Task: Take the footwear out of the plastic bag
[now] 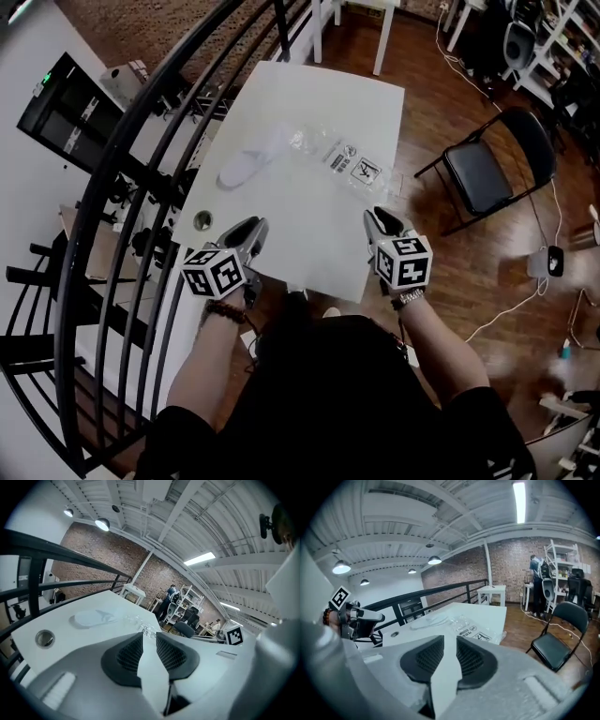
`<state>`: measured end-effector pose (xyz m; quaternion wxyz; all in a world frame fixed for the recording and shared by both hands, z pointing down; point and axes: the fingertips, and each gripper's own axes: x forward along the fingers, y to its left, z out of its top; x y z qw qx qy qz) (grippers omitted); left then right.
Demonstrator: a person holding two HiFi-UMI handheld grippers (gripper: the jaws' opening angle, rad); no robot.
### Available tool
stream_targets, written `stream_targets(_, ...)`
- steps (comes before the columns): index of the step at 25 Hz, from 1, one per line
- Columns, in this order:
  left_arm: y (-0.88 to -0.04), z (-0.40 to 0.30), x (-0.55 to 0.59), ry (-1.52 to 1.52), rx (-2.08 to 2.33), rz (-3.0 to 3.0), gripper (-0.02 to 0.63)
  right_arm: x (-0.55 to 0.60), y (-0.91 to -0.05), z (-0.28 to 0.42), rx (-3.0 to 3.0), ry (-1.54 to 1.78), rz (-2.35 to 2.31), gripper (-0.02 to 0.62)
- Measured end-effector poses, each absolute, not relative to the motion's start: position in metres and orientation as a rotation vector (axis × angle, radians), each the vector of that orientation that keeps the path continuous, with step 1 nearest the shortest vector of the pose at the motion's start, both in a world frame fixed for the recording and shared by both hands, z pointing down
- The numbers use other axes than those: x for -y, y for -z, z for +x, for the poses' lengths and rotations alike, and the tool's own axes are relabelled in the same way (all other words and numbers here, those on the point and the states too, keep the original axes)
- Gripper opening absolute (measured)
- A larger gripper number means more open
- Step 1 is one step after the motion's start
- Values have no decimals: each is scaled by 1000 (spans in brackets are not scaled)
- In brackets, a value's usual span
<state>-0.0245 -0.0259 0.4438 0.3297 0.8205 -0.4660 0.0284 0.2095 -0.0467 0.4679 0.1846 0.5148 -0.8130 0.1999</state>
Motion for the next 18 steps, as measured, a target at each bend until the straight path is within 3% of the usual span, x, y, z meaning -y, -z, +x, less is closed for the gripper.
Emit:
stream_targets(5, -422, 17, -8, -133, 1195, 2286, 15, 21, -436, 181, 2408, -397, 1358, -6)
stream_targets(12, -401, 58, -40, -223, 1157, 2427, 14, -14, -402, 144, 2508, -205, 1219, -8)
stream_targets(18, -380, 50, -50, -255, 1178, 2522, 14, -41, -390, 109, 2548, -146, 1185, -8)
